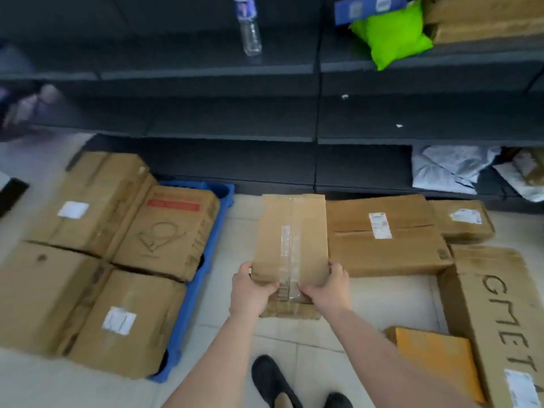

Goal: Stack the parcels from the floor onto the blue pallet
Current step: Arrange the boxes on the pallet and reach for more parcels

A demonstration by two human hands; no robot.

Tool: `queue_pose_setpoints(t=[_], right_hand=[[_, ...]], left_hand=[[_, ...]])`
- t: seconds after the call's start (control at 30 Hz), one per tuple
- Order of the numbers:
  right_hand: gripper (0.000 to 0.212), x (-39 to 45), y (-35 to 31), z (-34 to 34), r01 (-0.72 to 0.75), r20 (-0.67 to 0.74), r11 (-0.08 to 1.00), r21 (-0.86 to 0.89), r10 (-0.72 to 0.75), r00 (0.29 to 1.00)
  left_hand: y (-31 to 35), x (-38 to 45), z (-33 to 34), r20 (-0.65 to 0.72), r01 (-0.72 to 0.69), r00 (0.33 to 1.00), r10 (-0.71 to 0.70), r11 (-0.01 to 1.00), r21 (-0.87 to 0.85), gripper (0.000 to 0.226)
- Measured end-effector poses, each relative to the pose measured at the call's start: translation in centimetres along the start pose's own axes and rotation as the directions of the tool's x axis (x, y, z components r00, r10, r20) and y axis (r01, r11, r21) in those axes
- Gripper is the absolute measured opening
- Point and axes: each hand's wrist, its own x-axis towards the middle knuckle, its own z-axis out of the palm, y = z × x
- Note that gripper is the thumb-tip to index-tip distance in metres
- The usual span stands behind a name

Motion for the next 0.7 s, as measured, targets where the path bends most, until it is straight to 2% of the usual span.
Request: queue_pose_setpoints(t=[0.13, 0.2, 0.3, 0.53, 0.7], right_hand=[[0.083, -5.3, -7.8, 5.1, 0.21, 0.158, 0.975, -0.078, -0.196, 0.968], [0.083, -7.5, -10.8, 8.4, 0.307, 0.257, 0.947, -0.089, -0.276, 0.926], [0.082, -10.8, -14.1, 14.0, 0.423, 0.41, 0.901, -0.098, -0.35, 0.842], [0.082, -15.9, -16.8, 26.4, 0.505, 0.65, 0.857, -0.1, -0.329, 0.686], [0.082, -15.2, -17.5, 33.4, 0.546, 0.727, 0.817, -0.186, -0.259, 0.636]], left_hand=[[-0.9, -3.1, -11.8, -0.227, -0.067, 0.973, 0.035, 0.989, -0.134, 0.047], [-2.8, -4.4, -16.8, -0.297, -0.084, 0.954, 0.026, 0.979, -0.184, 0.047], [-6.5, -6.6, -23.1, -0.383, -0.061, 0.921, -0.067, 0.949, -0.311, 0.046], [-15.9, -8.4, -31.5, -0.482, -0.017, 0.839, -0.253, 0.873, -0.488, 0.044], [-20.0, -6.6, -34.4, -0.491, 0.076, 0.793, -0.359, 0.859, -0.506, 0.05]])
